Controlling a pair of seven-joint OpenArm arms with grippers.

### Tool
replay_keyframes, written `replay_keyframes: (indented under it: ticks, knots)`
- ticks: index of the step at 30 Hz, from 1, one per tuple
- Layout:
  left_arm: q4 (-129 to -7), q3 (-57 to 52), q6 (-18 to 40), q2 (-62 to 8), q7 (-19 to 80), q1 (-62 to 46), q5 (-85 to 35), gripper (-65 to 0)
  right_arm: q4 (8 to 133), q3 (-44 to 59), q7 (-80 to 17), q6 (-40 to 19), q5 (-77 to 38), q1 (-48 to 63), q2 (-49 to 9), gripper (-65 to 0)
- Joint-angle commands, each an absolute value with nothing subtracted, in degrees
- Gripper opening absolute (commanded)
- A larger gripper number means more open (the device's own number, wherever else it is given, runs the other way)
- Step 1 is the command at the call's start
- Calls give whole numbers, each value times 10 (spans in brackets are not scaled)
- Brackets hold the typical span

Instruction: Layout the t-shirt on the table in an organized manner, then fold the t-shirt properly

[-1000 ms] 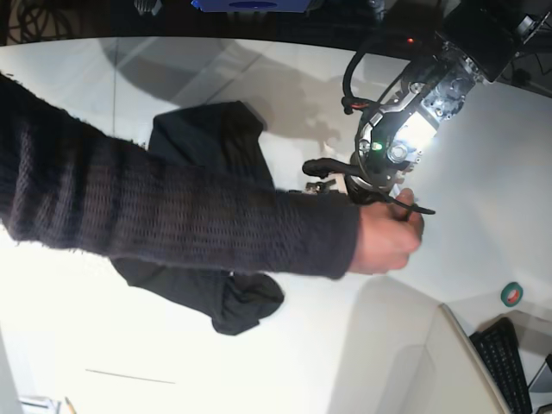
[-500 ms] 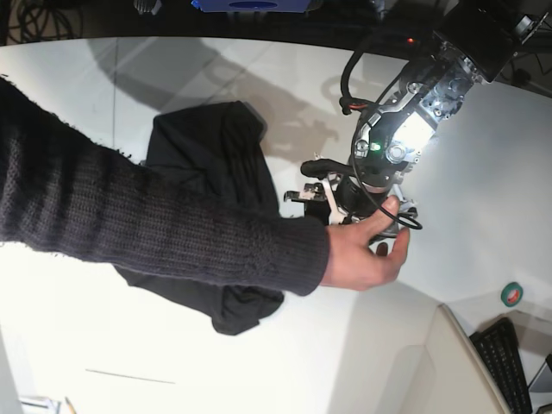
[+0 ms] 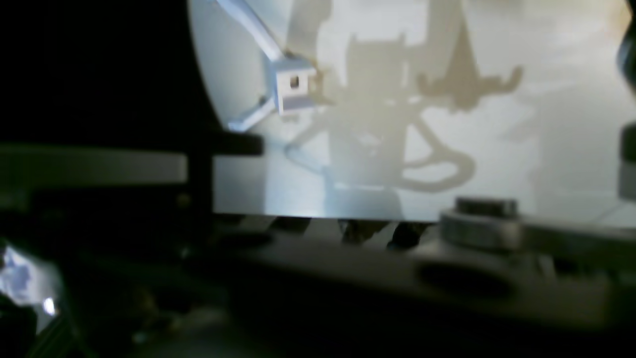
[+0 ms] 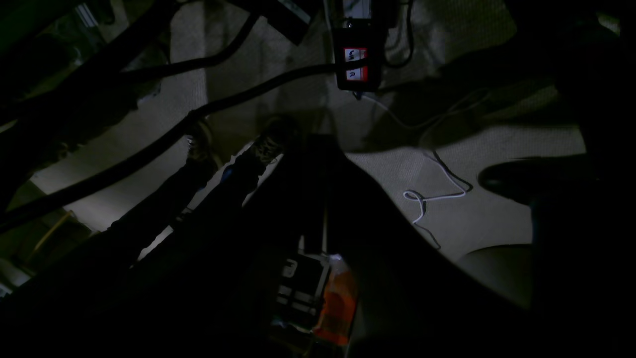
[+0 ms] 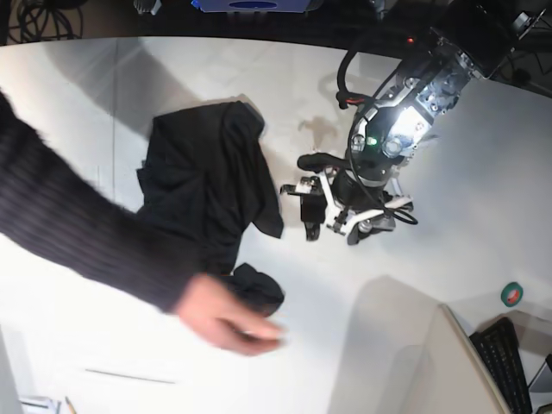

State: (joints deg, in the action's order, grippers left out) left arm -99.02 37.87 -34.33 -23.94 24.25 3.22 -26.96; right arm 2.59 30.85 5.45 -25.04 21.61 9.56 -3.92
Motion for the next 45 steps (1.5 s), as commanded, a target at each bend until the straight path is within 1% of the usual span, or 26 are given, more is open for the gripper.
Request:
replay_keyframes:
  ticks: [1,7,12,14,16,20,26,33,40,45]
  knots:
    - [-1002,374,-343,-240,228,36,-260,-299,24,306,54,-255,218,101,-43,-650]
    - [-1003,374,-344,-243,171,3,-259,-299,24,306,54,-255,218,101,-43,-650]
    - [-1018,374,-344,-241,169,-21,-253,-299,24,306,54,-255,218,101,-44,-650]
    - [-1028,374,-347,-240,168,-36,-221,-299,24,306,54,-255,218,101,-44,-650]
    - [-1032,377,-362,-236,168,-50,-195,-299,24,306,54,-255,218,101,-44,-650]
    - [-1033,375,-380,-229,167,-73,-186,-299,24,306,54,-255,218,101,-45,-650]
    - [-1050,374,-380,-228,137,-115,-185,-299,24,306,54,-255,218,101,-46,-650]
    - [-1073,374,-380,-227,134,-167,-123,-299,24,306,54,-255,219,102,-48,-650]
    - [-1090,373,-385,-216,131,-203,-116,-299,24,306,55,-255,219,102,-48,-650]
    - [-1091,375,-396,-221,77,-219,-116,-299,24,305,54,-255,219,102,-48,-650]
